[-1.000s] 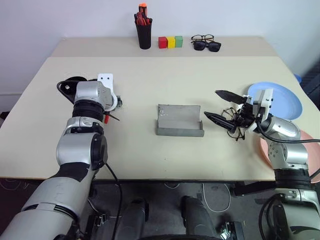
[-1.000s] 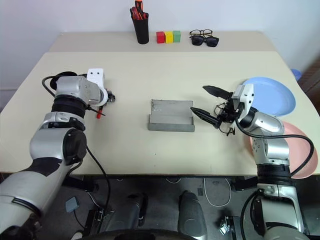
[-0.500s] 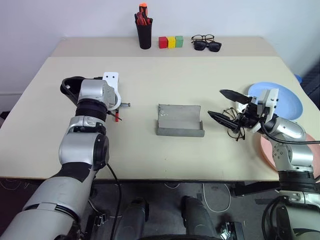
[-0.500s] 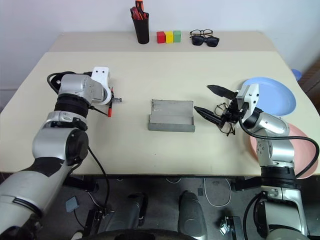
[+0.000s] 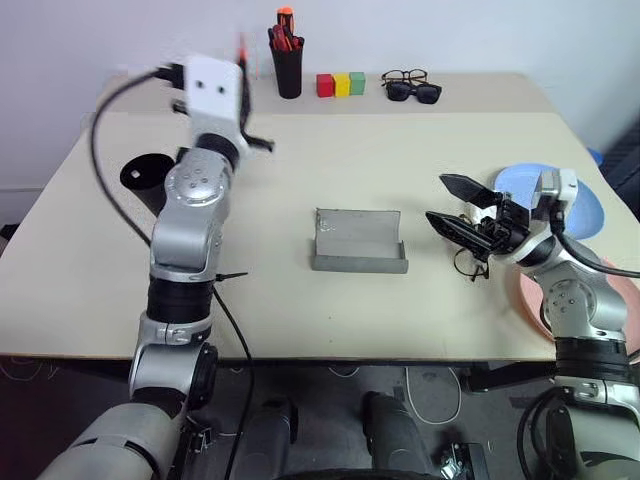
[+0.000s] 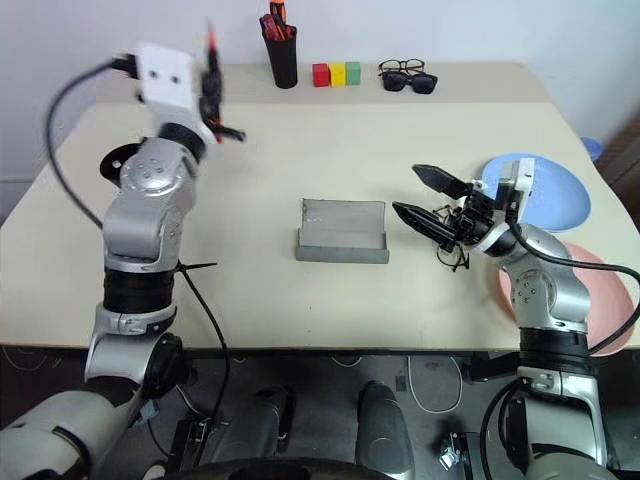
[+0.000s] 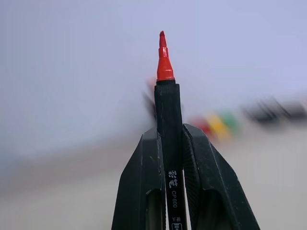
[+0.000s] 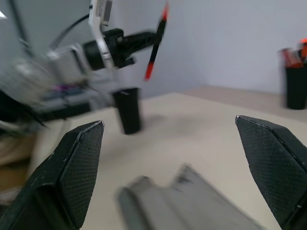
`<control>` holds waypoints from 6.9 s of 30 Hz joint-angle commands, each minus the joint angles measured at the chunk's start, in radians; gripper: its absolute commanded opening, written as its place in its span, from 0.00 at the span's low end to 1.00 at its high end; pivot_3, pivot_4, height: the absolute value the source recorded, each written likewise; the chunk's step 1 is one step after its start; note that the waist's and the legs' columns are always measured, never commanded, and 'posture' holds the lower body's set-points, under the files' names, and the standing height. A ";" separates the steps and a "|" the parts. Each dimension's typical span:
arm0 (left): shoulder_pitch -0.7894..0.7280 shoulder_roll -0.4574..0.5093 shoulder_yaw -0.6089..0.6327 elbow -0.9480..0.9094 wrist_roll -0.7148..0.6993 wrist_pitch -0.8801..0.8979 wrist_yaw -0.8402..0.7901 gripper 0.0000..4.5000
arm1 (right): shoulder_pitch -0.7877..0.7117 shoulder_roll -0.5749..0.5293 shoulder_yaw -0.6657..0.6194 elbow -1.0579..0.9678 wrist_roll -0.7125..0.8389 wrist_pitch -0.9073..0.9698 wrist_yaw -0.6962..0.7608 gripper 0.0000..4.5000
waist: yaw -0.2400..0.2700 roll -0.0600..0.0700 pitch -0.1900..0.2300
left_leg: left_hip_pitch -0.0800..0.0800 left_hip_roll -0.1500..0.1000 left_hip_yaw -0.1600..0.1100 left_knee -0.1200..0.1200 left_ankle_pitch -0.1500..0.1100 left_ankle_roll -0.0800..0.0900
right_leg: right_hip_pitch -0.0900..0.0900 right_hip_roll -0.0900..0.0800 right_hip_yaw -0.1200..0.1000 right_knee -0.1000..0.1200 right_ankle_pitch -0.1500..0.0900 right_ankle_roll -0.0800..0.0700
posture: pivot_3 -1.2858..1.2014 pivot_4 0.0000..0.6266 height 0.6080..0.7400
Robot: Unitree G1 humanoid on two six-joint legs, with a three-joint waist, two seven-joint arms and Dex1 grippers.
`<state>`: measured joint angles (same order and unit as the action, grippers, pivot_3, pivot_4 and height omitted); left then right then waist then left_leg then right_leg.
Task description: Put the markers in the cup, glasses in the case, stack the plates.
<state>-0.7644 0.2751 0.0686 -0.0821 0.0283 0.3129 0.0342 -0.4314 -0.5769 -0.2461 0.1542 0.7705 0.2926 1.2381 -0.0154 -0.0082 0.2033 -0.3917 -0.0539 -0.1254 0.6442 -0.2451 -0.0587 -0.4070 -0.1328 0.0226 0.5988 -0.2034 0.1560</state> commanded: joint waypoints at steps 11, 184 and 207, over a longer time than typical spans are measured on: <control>0.148 0.069 0.131 0.082 0.200 -0.268 0.266 0.00 | -0.096 0.016 0.046 0.036 -0.066 -0.044 0.092 1.00 | 0.003 0.000 0.000 | -0.001 0.000 0.000 0.001 0.000 0.001 | 0.000 0.000 0.000 0.001 0.000 0.000 | 0.52 0.24 1.00; 0.368 0.358 -0.220 -0.448 -0.541 0.497 -0.946 0.64 | -0.334 -0.261 0.193 0.691 -0.476 0.251 0.067 1.00 | -0.003 0.002 -0.001 | 0.000 0.001 0.008 0.004 -0.005 0.010 | 0.001 -0.001 0.003 -0.001 -0.001 0.001 | 0.52 0.24 1.00; 0.352 0.378 -0.232 -0.410 -0.568 0.443 -0.978 0.65 | -0.303 -0.263 0.148 0.604 -0.487 0.201 0.101 0.01 | -0.007 0.001 -0.001 | 0.002 0.001 0.008 0.004 -0.005 0.010 | 0.003 -0.001 0.003 -0.001 -0.001 0.001 | 0.52 0.24 1.00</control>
<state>-0.3984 0.6537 -0.1747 -0.4848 -0.5341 0.7772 -0.9388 -0.7359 -0.8120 -0.0648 0.8242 0.2609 0.5105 1.3322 -0.0225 -0.0068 0.2023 -0.3904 -0.0526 -0.1176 0.6483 -0.2503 -0.0490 -0.4047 -0.1336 0.0259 0.5979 -0.2042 0.1570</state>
